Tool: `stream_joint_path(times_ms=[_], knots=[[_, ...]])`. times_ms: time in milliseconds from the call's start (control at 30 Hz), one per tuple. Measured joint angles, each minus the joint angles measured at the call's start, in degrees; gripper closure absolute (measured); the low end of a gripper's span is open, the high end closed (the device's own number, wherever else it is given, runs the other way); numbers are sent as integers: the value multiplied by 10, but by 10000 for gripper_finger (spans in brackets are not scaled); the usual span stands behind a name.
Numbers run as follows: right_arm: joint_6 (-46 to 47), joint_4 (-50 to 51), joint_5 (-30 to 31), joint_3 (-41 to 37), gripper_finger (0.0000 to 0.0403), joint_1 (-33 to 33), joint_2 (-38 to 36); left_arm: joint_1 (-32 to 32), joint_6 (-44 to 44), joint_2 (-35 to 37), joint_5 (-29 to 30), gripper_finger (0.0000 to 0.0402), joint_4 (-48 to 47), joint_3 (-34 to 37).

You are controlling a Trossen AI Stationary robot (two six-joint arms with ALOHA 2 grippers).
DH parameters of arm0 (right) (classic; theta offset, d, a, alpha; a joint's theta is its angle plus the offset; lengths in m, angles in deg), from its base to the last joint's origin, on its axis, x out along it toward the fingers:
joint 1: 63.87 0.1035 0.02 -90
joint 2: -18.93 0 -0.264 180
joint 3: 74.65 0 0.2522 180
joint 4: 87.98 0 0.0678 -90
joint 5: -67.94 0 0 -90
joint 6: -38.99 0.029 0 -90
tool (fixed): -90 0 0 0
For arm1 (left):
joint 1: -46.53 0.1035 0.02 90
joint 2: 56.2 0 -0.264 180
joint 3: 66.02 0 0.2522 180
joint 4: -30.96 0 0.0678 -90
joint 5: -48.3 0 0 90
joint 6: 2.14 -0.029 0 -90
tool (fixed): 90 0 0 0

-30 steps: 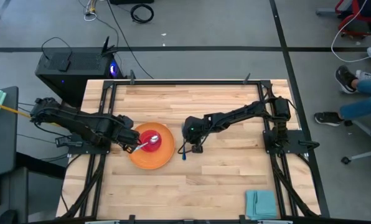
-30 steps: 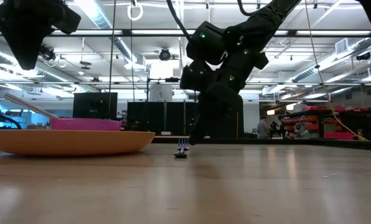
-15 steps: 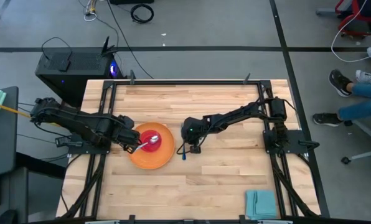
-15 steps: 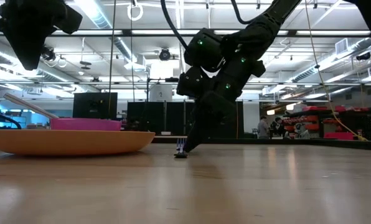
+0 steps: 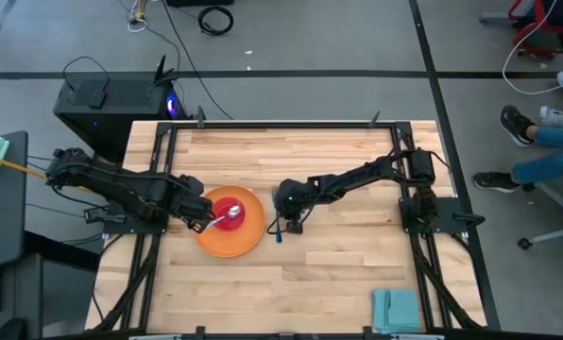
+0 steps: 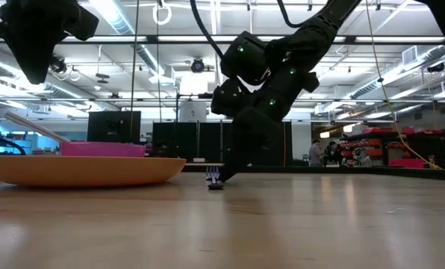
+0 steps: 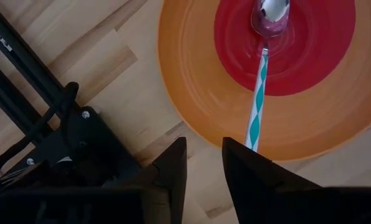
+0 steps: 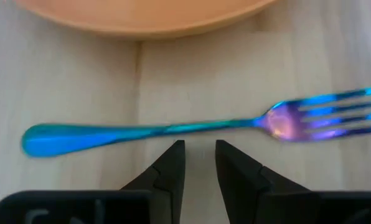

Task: Set table place
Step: Place the metal spoon into the pink bowl

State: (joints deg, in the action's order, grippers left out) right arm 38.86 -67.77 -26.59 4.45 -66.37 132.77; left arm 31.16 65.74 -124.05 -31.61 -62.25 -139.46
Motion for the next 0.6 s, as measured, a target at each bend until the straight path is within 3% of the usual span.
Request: stream_joint_path(times_ms=[133, 600], knots=[[3, 45, -4, 0, 308, 14, -12, 0, 0, 0, 0, 288, 0, 0], [0, 14, -11, -1, 308, 74, -7, 0, 0, 0, 2, 285, 4, 0]])
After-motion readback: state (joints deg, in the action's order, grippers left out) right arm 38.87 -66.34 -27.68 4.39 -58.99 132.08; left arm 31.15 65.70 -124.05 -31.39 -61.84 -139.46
